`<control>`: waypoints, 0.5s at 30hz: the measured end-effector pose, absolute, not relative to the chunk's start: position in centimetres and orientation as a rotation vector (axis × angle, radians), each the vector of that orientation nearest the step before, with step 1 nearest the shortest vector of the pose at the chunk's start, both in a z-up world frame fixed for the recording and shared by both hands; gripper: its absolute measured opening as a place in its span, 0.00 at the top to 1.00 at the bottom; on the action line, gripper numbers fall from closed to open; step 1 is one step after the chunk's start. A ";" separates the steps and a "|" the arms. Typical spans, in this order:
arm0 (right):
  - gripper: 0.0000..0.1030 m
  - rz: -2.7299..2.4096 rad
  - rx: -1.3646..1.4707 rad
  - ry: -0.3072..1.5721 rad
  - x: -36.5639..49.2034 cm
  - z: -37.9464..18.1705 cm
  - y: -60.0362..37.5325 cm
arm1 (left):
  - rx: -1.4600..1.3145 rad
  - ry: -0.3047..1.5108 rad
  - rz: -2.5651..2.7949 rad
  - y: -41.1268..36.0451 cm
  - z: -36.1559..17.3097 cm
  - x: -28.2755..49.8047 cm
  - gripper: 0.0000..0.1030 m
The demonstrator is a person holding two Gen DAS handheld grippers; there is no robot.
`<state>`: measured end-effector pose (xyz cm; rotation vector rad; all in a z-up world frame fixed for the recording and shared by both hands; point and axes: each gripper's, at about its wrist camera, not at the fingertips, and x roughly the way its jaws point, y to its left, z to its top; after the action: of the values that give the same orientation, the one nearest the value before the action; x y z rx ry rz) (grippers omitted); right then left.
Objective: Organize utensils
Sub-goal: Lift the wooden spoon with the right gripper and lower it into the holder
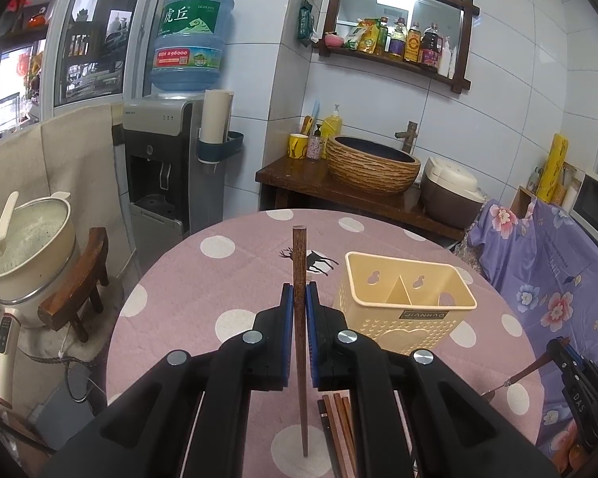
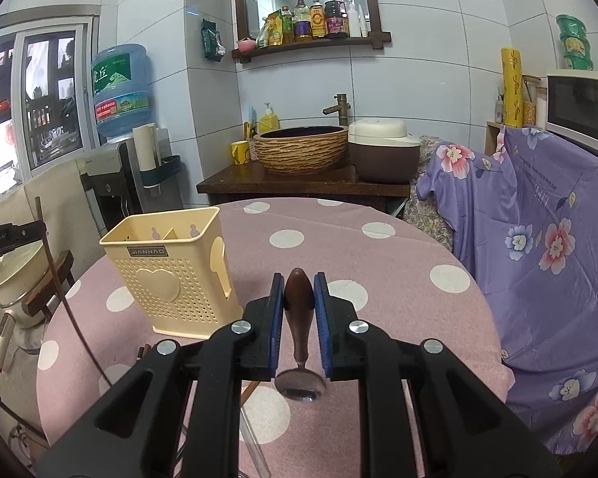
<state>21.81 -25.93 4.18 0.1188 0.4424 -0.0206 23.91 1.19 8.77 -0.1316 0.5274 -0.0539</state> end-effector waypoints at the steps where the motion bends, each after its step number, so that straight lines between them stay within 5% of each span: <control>1: 0.84 -0.020 0.113 0.442 21.9 4.3 -25.8 | -0.133 0.526 -0.055 1.2 8.9 23.9 0.93; 15: 0.85 0.073 0.062 0.413 24.7 10.6 -23.3 | -0.147 0.470 -0.091 2.0 15.7 25.8 0.93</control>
<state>24.67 -23.32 10.61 0.0616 0.4125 0.0730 25.77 1.98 15.74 -0.1467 0.4698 -0.0906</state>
